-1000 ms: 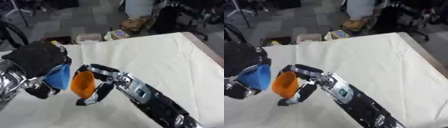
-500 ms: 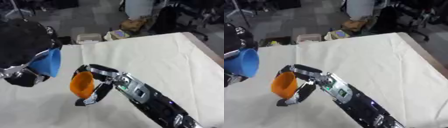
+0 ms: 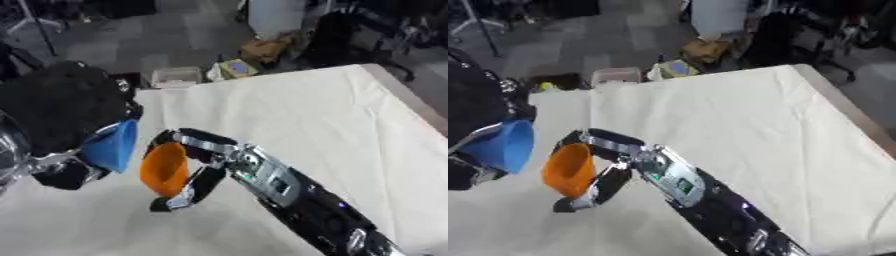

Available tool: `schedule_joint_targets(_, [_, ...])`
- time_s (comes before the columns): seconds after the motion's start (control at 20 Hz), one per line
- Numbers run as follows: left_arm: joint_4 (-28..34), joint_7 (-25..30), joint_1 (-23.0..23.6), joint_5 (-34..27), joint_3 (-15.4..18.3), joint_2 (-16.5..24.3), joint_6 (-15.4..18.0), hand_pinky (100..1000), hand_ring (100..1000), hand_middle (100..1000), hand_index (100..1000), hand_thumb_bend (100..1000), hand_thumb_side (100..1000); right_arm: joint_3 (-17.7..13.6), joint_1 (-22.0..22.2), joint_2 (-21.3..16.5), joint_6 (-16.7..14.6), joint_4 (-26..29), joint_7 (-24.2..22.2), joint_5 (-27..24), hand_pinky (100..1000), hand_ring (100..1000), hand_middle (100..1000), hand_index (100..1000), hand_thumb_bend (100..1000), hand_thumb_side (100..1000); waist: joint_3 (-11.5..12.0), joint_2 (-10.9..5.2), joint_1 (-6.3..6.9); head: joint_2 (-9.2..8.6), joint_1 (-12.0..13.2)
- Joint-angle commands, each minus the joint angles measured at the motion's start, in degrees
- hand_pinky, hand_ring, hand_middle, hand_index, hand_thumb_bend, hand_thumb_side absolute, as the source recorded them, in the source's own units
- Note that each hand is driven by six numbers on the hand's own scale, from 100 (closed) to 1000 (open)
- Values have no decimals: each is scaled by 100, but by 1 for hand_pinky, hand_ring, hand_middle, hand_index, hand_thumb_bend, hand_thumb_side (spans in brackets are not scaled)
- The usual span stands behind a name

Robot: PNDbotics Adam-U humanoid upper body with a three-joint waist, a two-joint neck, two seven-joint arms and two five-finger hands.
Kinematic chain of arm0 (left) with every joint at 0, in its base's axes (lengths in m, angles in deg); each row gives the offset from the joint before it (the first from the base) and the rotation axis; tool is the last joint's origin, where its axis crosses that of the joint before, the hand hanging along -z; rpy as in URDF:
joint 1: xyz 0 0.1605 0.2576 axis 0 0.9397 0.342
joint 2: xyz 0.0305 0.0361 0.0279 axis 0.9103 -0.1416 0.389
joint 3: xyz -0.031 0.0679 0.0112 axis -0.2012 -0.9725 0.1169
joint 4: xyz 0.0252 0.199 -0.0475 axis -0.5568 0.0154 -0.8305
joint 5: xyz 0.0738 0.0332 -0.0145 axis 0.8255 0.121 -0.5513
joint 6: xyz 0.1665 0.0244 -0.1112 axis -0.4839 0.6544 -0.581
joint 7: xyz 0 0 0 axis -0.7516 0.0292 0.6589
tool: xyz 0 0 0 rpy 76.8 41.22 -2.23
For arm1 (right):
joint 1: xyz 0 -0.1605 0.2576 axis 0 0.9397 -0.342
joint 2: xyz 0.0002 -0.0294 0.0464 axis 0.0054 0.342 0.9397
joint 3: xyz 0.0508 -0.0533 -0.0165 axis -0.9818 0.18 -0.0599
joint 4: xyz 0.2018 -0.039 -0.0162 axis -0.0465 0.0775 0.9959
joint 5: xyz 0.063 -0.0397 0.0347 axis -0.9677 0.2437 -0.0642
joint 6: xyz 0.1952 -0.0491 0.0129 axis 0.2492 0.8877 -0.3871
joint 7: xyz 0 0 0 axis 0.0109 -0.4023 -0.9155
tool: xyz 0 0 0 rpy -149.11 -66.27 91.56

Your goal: Pour the contents of one cup into another cup.

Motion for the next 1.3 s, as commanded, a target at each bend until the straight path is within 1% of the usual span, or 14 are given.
schedule_joint_targets(0.05, [69, 35, -67, 38, 12, 17, -9, 125, 100, 100, 333, 493, 100, -51, -85, 1, -5, 97, 7, -46, 337, 253, 422, 590, 445, 100, -3, -66, -2, -23, -12])
schedule_joint_targets(0.3, [69, 35, -66, 50, 36, 34, -30, 124, 100, 100, 334, 491, 100, -54, -81, 0, -3, 95, 15, -43, 336, 253, 422, 589, 445, 100, 3, -67, -4, -31, -16])
schedule_joint_targets(0.45, [69, -29, -23, 20, 86, 38, -123, 117, 100, 100, 334, 478, 100, -66, -74, -4, 3, 84, 32, -36, 335, 253, 422, 590, 455, 100, 15, -63, -8, -29, -25])
schedule_joint_targets(0.6, [69, -216, 60, -107, 216, 50, -344, 105, 100, 100, 333, 461, 100, -125, -57, -16, 14, 30, 113, 0, 333, 251, 420, 587, 482, 100, 30, -61, -11, -31, -37])
schedule_joint_targets(0.65, [69, -295, 86, -167, 272, 57, -425, 100, 100, 100, 332, 450, 100, -157, -49, -23, 23, -15, 164, 26, 332, 252, 421, 588, 508, 100, 36, -60, -11, -34, -40])
schedule_joint_targets(0.8, [69, -543, 133, -366, 448, 69, -676, 100, 100, 100, 333, 429, 100, -291, -30, -39, 18, -232, 381, 158, 332, 256, 422, 589, 527, 100, 56, -56, -12, -42, -56])
schedule_joint_targets(1.0, [69, -871, 243, -649, 688, 52, -1004, 100, 100, 100, 330, 388, 100, -631, 7, -72, 1, -639, 697, 400, 335, 284, 420, 583, 545, 100, 82, -44, -17, -43, -69])
schedule_joint_targets(1.15, [69, -1116, 288, -875, 753, 54, -1249, 100, 100, 100, 331, 368, 100, -865, -1, -117, -75, -972, 942, 637, 342, 334, 428, 587, 555, 100, 92, -36, -16, -43, -76])
schedule_joint_targets(1.25, [69, -1284, 305, -1017, 739, 49, -1415, 100, 100, 100, 336, 357, 100, -939, -11, -137, -151, -1181, 1109, 803, 351, 369, 437, 592, 563, 100, 92, -30, -16, -38, -84])
schedule_joint_targets(1.3, [69, -1372, 316, -1085, 720, 45, -1486, 100, 100, 100, 337, 357, 100, -954, -14, -138, -195, -1279, 1197, 891, 352, 373, 439, 592, 563, 100, 88, -26, -16, -38, -90])
